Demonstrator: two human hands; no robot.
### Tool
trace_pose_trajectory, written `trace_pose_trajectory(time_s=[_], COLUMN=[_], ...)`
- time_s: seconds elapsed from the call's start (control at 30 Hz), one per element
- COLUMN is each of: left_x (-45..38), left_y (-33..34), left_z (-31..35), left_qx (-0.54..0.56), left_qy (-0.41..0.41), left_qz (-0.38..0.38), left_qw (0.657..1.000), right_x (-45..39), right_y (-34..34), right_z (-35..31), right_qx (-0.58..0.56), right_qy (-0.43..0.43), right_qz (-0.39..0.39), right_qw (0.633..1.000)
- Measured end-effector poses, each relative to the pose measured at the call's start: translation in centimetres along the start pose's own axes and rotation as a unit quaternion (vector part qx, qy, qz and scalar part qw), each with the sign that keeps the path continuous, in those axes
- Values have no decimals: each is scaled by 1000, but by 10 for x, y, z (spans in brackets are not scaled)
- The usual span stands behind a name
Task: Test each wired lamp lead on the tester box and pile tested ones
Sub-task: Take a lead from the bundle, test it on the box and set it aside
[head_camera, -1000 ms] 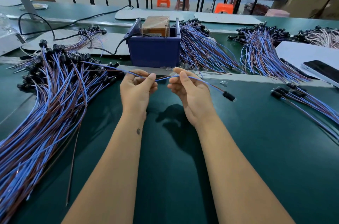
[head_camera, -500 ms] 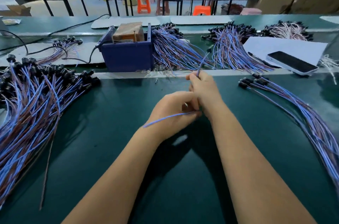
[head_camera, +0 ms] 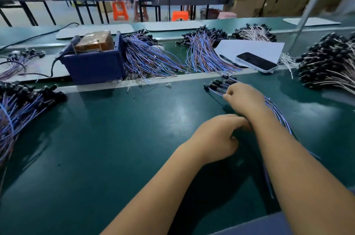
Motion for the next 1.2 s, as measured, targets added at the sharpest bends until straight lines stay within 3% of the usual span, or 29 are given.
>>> trace_pose_trajectory(time_s=[0.1,0.27,0.33,0.43,0.5,0.6,0.8,0.9,1.0,1.1,1.2], left_x=[0,10,20,44,69,113,183,211,221,219,223], left_y=[3,-22,-42,-81,-113,-157,-225,-233,-229,-236,-243], left_z=[-6,-35,-53,-80,-98,-122,-147,-161,-170,-165,-165], left_qx=[27,86,66,43,30,4,-115,-155,-198,-207,-170], left_qy=[-16,-127,-178,-234,-267,-328,-402,-454,-488,-470,-472], left_qz=[-2,66,95,162,243,339,406,402,379,443,511], left_qw=[999,986,977,958,932,882,813,780,760,735,698], right_x=[2,1,3,10,19,37,71,79,77,76,79], right_y=[-1,10,17,26,32,43,73,94,100,99,98], right_z=[3,-42,-69,-110,-141,-200,-307,-321,-314,-306,-307], right_qx=[104,92,32,-178,-303,-391,-460,-388,-423,-487,-492], right_qy=[25,-28,-58,-77,-86,-120,-187,-230,-234,-205,-203], right_qz=[43,54,37,8,0,-15,-77,-101,-95,-106,-116], right_qw=[993,994,997,981,949,913,864,887,870,843,839])
Point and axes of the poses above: each hand's wrist, its own x-axis away from the middle knuckle, its own y-axis out of the palm, z = x × y, the point moved 6 cm from there along -x, towards the middle knuckle, and after that the axes turned 1 degree about -z, right-handed, at the moved point
